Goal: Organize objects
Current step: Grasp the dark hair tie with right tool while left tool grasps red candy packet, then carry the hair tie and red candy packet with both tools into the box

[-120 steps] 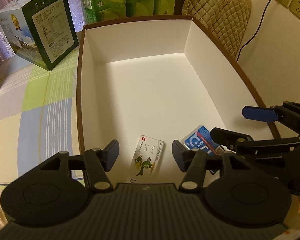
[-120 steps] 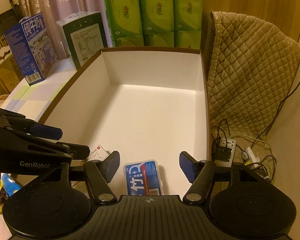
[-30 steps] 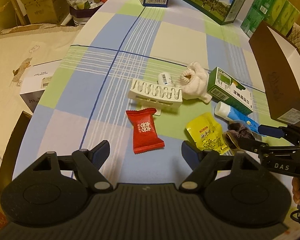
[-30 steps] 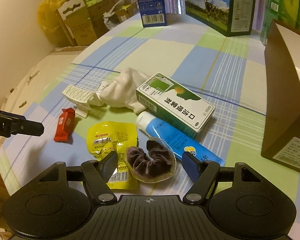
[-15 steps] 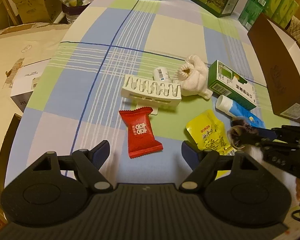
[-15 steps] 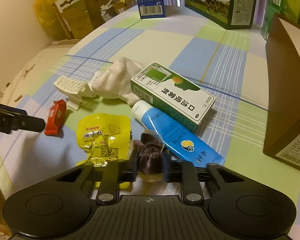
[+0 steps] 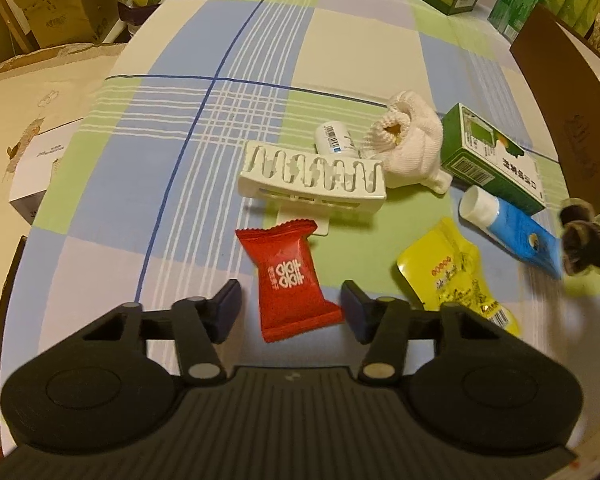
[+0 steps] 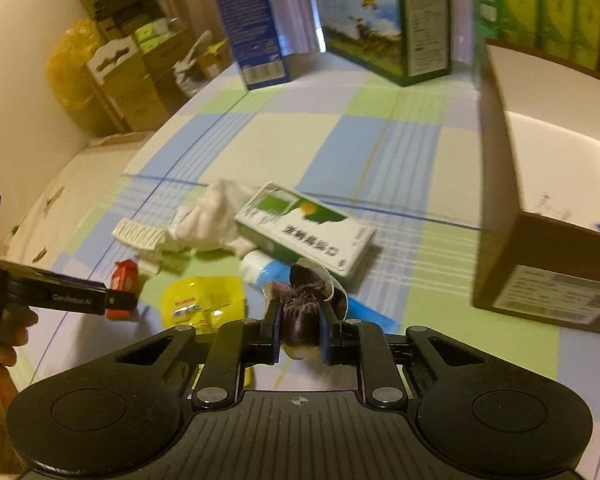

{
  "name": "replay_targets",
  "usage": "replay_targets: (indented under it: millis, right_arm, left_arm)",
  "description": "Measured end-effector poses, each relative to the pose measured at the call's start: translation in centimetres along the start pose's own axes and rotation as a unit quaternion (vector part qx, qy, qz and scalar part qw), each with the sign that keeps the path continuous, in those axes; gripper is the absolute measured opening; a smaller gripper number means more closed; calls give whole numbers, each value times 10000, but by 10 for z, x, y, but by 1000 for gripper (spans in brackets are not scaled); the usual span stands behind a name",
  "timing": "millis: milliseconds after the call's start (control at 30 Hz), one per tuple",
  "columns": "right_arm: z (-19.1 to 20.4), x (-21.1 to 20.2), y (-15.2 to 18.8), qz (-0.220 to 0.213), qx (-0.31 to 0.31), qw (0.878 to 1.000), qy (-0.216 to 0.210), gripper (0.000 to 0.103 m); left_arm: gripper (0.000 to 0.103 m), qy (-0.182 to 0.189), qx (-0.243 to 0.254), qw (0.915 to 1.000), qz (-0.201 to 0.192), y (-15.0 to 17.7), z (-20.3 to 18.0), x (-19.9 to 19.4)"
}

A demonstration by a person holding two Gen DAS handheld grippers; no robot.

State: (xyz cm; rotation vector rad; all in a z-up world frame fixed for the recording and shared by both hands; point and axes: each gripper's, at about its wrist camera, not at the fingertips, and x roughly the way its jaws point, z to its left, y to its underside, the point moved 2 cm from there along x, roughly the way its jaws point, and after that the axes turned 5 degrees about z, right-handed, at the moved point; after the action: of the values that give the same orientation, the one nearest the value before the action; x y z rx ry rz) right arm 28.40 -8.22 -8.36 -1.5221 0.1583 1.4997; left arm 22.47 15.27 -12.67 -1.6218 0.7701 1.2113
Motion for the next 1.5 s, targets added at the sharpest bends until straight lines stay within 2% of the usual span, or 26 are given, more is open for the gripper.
replay_targets:
  millis: [133, 233, 433, 1000, 1200, 1500]
  right_arm:
    - [-12, -10, 3, -45, 187, 9997, 135, 15]
    - [-18, -15, 5, -61, 283, 9993, 220, 15]
    - [-25, -23, 11, -80, 379, 9989, 273, 15]
    - [-26, -43, 16, -225, 282, 9993, 136, 15]
    - [-33, -58, 19, -299, 326, 9990, 114, 15]
    - [-57, -96, 20, -648, 554, 9962, 174, 15]
  left_arm:
    - [40, -58, 31, 10000, 19, -5, -1, 7]
    - [28, -103, 100, 9999, -25, -7, -3, 9]
    - [23, -114, 126, 9999, -24, -5, -6, 7]
    - [23, -30, 300, 9990, -324, 10, -30, -39]
    - [23, 97, 445, 9974, -560, 5, -50, -61]
    - [23, 422, 879, 9911, -903, -9, -101, -86]
